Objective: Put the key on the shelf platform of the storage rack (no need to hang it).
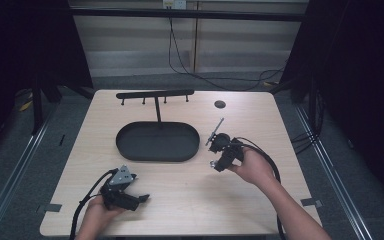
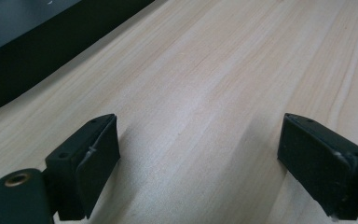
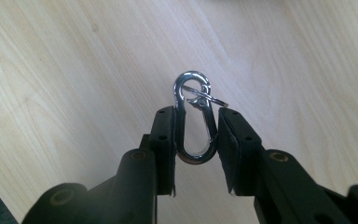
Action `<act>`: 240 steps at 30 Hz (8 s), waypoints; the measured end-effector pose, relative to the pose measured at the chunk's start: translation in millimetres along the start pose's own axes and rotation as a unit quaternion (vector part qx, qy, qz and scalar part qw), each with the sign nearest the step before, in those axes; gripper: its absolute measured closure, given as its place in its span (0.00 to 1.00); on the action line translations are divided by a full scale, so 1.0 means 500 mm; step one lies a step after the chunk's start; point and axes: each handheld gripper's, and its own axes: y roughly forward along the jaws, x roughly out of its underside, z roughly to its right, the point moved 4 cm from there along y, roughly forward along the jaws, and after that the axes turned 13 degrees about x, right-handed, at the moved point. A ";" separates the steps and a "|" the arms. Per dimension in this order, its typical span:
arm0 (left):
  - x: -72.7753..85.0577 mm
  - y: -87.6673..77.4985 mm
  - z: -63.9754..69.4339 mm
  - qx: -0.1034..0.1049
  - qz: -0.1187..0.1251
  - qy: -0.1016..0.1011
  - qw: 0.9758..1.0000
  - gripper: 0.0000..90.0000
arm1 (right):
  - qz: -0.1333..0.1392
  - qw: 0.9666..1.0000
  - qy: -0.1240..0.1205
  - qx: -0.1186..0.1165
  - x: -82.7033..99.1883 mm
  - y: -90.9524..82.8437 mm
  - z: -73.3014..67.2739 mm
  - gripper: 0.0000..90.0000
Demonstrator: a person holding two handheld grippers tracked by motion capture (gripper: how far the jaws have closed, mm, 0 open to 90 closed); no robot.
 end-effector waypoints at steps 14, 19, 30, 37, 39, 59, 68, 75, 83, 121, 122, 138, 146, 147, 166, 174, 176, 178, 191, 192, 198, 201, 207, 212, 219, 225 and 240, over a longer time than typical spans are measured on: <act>0.000 0.000 0.000 0.000 0.000 0.000 1.000 0.14 | 0.008 1.000 0.004 -0.002 -0.048 -0.004 0.006 0.76; 0.000 0.000 0.000 0.001 0.000 -0.001 1.000 0.14 | 0.017 1.000 0.008 0.000 -0.063 -0.004 0.009 0.76; 0.000 0.000 0.000 0.000 0.000 -0.001 1.000 0.14 | 0.014 1.000 0.007 0.003 -0.100 0.000 0.006 0.76; 0.000 0.000 0.000 0.000 0.000 -0.001 1.000 0.14 | 0.012 1.000 0.008 0.006 -0.111 0.013 0.005 0.76; 0.000 0.000 0.000 -0.001 0.001 0.000 1.000 0.14 | 0.014 1.000 0.009 0.006 -0.114 0.015 0.005 0.76; 0.000 0.000 0.000 -0.001 0.000 -0.001 1.000 0.14 | -0.002 1.000 0.017 0.006 -0.156 0.031 0.018 0.76; 0.000 0.000 0.000 -0.002 0.000 -0.001 1.000 0.14 | -0.002 1.000 0.017 0.010 -0.171 0.040 0.023 0.76; 0.000 0.000 0.000 -0.002 0.000 -0.001 1.000 0.14 | 0.012 1.000 0.022 0.018 -0.189 0.039 0.028 0.76; 0.000 0.000 0.000 -0.001 0.000 -0.001 1.000 0.14 | 0.015 1.000 0.020 0.018 -0.205 0.045 0.024 0.76; 0.000 0.000 0.000 -0.001 0.001 -0.001 1.000 0.14 | 0.026 0.999 0.019 0.014 -0.258 0.128 0.002 0.76; 0.000 0.000 0.001 0.000 0.001 -0.002 1.000 0.14 | 0.030 0.999 0.019 0.012 -0.258 0.131 0.001 0.76; 0.000 0.000 0.000 -0.001 0.001 -0.001 1.000 0.14 | 0.033 0.999 0.031 0.005 -0.266 0.157 -0.004 0.76; 0.000 0.000 0.001 -0.001 0.000 -0.002 1.000 0.14 | 0.041 0.999 0.029 0.011 -0.267 0.163 -0.003 0.76; 0.000 0.000 0.001 0.000 0.001 -0.002 1.000 0.14 | 0.041 0.999 0.030 0.011 -0.267 0.165 -0.001 0.76; 0.000 0.000 0.001 0.000 0.000 -0.002 1.000 0.14 | 0.046 0.998 0.041 0.012 -0.263 0.177 0.004 0.75; 0.000 0.000 0.000 0.000 0.000 -0.001 1.000 0.14 | 0.040 0.998 0.047 0.015 -0.262 0.181 0.005 0.75; 0.000 0.000 0.000 0.000 0.000 -0.001 1.000 0.14 | 0.043 0.998 0.048 0.015 -0.263 0.182 0.005 0.75; 0.000 0.000 0.000 0.001 0.001 -0.001 1.000 0.14 | 0.045 0.998 0.048 0.018 -0.264 0.183 0.006 0.75; 0.000 0.000 0.000 0.000 0.000 -0.001 1.000 0.14 | 0.043 0.997 0.059 0.030 -0.260 0.183 0.012 0.57; 0.000 0.000 0.000 0.000 0.001 -0.001 1.000 0.14 | 0.042 0.997 0.061 0.028 -0.260 0.182 0.013 0.55; 0.000 0.000 0.001 -0.001 0.000 -0.002 1.000 0.14 | 0.051 0.997 0.061 0.025 -0.257 0.173 0.017 0.46; 0.000 0.000 0.001 -0.001 0.000 -0.002 1.000 0.14 | 0.058 0.996 0.061 0.032 -0.255 0.164 0.017 0.41; 0.000 0.000 0.001 0.000 0.000 -0.002 1.000 0.14 | 0.067 0.995 0.064 0.035 -0.249 0.151 0.021 0.35; 0.000 0.000 0.001 0.000 0.000 -0.002 1.000 0.14 | 0.069 0.995 0.067 0.037 -0.246 0.147 0.024 0.31; 0.000 0.000 0.001 -0.001 0.000 -0.002 1.000 0.14 | 0.075 0.994 0.067 0.034 -0.246 0.140 0.020 0.22; 0.000 0.000 0.001 0.000 0.001 -0.002 1.000 0.14 | 0.082 0.994 0.065 0.028 -0.247 0.129 0.015 0.17; 0.000 0.000 0.000 -0.001 0.001 -0.001 1.000 0.14 | 0.096 0.992 0.071 0.027 -0.219 0.107 0.018 0.16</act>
